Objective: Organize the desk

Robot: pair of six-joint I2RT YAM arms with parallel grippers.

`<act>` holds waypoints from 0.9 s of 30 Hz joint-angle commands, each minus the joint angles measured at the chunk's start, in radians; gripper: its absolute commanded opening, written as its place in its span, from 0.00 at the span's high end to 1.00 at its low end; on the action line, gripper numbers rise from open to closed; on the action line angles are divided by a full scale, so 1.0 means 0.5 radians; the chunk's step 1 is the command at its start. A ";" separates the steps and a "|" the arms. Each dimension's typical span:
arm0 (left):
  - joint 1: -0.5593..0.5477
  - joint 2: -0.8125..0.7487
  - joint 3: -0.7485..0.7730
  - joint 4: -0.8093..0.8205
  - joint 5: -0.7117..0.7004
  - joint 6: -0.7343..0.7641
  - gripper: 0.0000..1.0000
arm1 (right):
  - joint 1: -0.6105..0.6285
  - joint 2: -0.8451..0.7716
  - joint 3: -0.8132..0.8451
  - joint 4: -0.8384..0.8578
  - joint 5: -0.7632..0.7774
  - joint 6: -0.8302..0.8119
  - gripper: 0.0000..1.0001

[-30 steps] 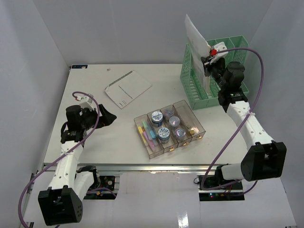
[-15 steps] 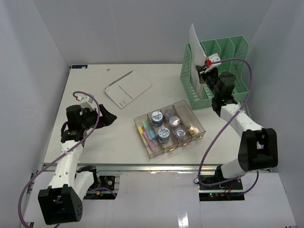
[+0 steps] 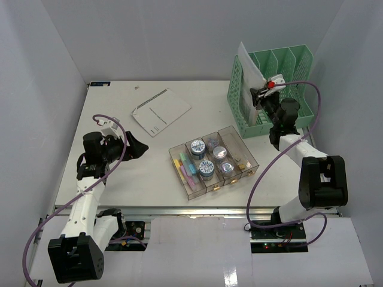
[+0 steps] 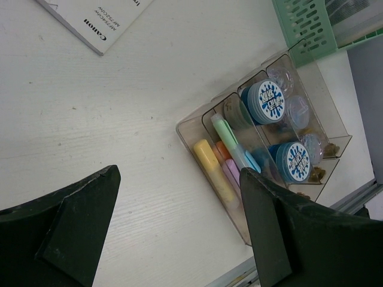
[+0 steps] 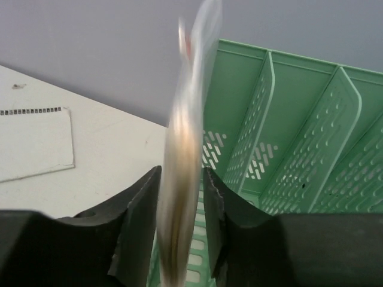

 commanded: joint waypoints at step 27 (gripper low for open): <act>-0.068 1.512 1.159 0.017 -0.606 0.033 0.02 | -0.281 -1.149 -0.336 -1.689 -1.032 -0.637 0.10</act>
